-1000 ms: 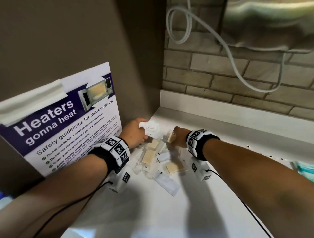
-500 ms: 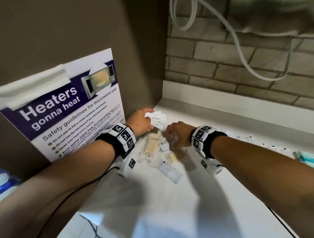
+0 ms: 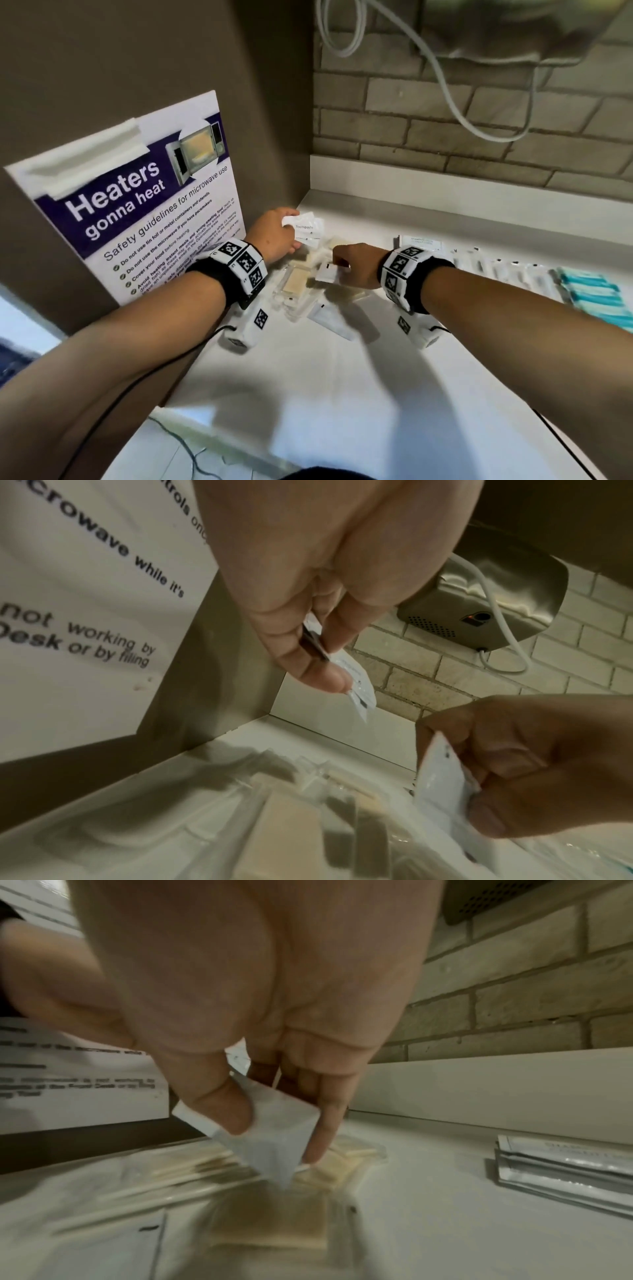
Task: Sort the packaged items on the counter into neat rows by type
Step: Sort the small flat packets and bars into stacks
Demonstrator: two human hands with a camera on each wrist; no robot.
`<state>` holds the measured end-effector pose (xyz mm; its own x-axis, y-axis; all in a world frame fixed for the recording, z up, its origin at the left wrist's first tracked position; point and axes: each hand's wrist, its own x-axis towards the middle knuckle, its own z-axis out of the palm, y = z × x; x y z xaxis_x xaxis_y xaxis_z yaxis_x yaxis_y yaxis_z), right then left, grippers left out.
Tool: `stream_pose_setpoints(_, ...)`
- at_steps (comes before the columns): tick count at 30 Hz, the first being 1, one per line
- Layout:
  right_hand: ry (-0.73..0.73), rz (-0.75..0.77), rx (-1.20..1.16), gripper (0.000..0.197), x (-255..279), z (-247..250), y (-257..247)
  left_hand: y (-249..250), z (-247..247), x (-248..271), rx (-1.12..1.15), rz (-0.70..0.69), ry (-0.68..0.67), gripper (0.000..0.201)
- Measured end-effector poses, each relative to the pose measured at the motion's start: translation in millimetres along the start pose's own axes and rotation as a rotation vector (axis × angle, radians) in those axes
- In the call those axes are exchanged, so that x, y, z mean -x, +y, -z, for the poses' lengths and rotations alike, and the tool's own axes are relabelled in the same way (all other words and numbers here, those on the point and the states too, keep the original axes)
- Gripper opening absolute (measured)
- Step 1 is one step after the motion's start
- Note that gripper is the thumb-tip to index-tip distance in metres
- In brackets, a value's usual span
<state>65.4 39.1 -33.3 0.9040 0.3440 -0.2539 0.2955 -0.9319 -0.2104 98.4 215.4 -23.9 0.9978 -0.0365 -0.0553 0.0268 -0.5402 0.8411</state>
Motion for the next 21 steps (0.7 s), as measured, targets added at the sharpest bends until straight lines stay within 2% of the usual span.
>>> stream_pose_setpoints(4,-0.114,-0.027,-0.032,0.038,18.6,-18.1,-12.5,-1.5,-6.9,3.3,0.019,-0.011,-0.048,0.042)
stream_pose_setpoints(7,-0.127,-0.051,-0.015,0.049,27.7,-41.1,-16.2,-0.4,-10.4,8.3,0.022,-0.032,-0.067,0.042)
stream_pose_setpoints(11,-0.062,-0.076,0.069,0.046,36.4,-54.6,-20.9,-0.4,-13.8,11.4,0.025,-0.046,-0.130,0.040)
stream_pose_setpoints(15,-0.015,-0.068,0.182,0.037,43.4,-51.4,-26.6,-2.0,-20.4,11.4,0.043,-0.041,-0.137,0.039)
stream_pose_setpoints(18,-0.039,-0.030,0.193,0.037,44.2,-49.2,-29.9,2.5,-24.6,11.6,0.048,-0.037,-0.187,0.039)
stream_pose_setpoints(21,-0.082,0.022,0.258,0.025,45.1,-45.2,-33.8,4.8,-26.8,14.3,0.028,-0.050,-0.206,0.040)
